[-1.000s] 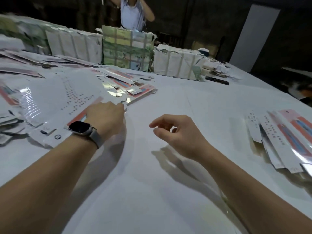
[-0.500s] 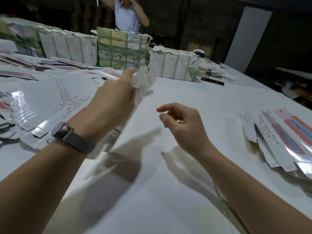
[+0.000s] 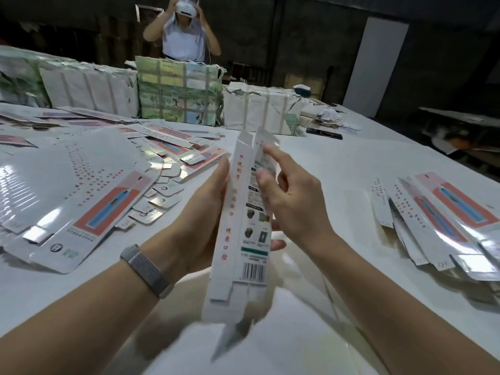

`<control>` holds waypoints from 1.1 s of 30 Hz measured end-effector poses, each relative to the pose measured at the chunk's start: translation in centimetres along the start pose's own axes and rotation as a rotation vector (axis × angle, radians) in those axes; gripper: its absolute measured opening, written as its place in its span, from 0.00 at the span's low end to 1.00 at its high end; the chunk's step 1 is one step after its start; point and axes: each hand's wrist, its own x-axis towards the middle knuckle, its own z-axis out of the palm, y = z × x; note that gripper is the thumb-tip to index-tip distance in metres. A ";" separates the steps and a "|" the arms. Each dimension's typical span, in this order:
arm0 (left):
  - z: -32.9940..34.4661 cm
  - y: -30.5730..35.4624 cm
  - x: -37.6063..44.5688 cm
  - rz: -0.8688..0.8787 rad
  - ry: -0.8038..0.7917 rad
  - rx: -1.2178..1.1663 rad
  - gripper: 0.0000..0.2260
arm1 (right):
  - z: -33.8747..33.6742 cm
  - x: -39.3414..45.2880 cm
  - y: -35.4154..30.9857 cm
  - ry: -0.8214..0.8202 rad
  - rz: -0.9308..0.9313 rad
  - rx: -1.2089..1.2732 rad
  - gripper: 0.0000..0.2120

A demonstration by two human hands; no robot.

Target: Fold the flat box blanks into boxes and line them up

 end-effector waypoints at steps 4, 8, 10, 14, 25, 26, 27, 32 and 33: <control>0.0 -0.6 0.6 0.054 0.119 0.185 0.20 | -0.1 0.1 -0.5 0.040 0.035 0.139 0.15; -0.1 -1.2 1.0 0.235 0.300 0.347 0.29 | -0.4 0.2 -1.3 0.074 0.130 0.543 0.13; -0.1 -1.0 0.8 0.265 0.361 0.352 0.35 | -0.6 0.2 -1.4 0.075 0.174 0.626 0.12; 0.0 -0.8 0.6 0.305 0.403 0.383 0.27 | -1.1 0.5 -0.7 0.132 0.042 0.285 0.12; 0.1 -0.5 0.3 0.302 0.176 0.282 0.21 | -0.7 0.2 -1.5 0.136 -0.103 -0.098 0.17; 0.3 -0.4 0.1 0.286 0.157 0.268 0.21 | -0.7 0.1 -1.8 0.129 -0.092 -0.055 0.17; 0.5 -0.4 -0.1 0.259 0.148 0.271 0.20 | -0.7 0.1 -2.0 0.127 -0.073 -0.002 0.16; 0.9 -0.3 -0.4 0.149 0.076 0.324 0.26 | -1.8 0.8 -2.3 0.031 0.070 0.139 0.12; 0.9 -0.2 -0.3 0.138 0.079 0.357 0.28 | -2.2 1.2 -2.2 -0.030 0.099 0.148 0.12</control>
